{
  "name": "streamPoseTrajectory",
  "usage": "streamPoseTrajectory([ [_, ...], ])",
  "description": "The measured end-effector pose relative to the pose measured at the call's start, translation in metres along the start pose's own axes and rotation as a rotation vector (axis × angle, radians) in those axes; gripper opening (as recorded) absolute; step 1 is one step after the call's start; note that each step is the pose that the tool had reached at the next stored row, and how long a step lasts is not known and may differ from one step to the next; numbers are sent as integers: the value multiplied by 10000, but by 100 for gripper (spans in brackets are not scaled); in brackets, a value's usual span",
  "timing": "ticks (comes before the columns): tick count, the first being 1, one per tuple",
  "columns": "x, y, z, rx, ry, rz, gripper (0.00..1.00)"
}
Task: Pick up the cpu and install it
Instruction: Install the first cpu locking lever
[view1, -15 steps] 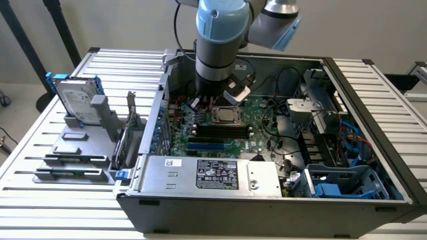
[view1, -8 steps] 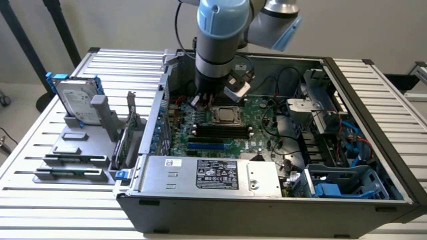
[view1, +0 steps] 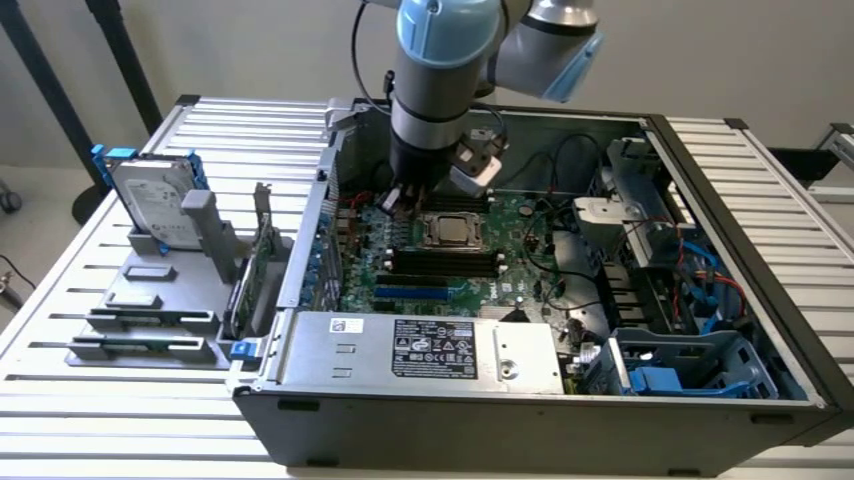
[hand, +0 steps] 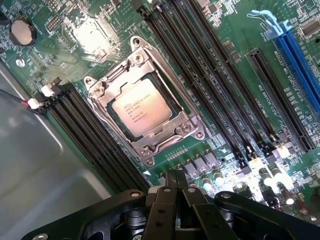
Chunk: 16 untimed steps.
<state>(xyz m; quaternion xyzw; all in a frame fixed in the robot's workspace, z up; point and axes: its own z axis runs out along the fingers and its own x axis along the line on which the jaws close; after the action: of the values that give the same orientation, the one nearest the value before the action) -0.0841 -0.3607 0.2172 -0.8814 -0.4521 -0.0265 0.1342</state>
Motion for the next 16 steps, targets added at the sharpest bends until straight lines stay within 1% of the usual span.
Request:
streamPoseTrajectory([
  [4, 14, -11, -9, -41, -124, -299, 11],
  [10, 35, -30, -44, -85, -277, -779, 11],
  [13, 43, -37, -63, -108, -322, -1026, 11],
  [16, 48, -42, -79, -142, -342, -1294, 11],
])
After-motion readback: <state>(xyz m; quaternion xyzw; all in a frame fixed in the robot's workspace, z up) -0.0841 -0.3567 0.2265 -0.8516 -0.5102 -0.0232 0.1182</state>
